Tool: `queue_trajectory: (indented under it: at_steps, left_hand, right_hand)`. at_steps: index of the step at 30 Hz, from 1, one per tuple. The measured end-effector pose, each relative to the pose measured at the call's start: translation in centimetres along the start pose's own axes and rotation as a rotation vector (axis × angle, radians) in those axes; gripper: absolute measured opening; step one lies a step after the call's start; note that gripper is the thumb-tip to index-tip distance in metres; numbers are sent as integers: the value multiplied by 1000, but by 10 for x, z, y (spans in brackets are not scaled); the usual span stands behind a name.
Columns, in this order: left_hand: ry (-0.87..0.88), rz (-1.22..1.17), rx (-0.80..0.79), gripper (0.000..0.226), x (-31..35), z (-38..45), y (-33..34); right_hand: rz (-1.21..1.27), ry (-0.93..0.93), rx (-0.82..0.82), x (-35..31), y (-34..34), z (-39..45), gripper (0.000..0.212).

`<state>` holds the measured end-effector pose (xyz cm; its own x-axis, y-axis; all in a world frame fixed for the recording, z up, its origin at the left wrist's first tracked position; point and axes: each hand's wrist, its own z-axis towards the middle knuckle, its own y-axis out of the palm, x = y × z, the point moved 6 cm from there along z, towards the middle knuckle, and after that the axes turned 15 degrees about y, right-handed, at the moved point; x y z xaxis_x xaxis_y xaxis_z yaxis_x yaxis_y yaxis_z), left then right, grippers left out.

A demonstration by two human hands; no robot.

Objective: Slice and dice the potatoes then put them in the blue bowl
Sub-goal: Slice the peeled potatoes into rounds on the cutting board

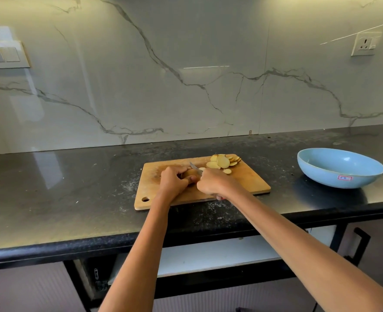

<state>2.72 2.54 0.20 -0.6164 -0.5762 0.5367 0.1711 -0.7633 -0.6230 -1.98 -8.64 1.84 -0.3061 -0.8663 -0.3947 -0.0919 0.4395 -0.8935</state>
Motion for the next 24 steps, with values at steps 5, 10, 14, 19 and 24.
queue_trajectory:
  at_steps: [5, 10, 14, 19, 24]
  left_hand:
    - [-13, 3, -12, 10, -3, 1, 0]
    - [-22, 26, -23, 16, 2, -1, -1]
    - [-66, 10, -8, 28, 4, -1, -3]
    - [-106, -6, -16, 35, 3, -3, -2]
    - [-113, -28, 15, 45, -1, -3, -4]
  right_hand:
    - [-89, 7, -36, -11, 1, 11, 49]
    - [-135, 6, -203, 13, 10, -7, 43]
    - [-121, -5, -166, 44, 9, -28, 17]
    - [-109, 12, -57, 57, -12, -14, 31]
    - [-36, 11, 36, 52, -32, -6, 28]
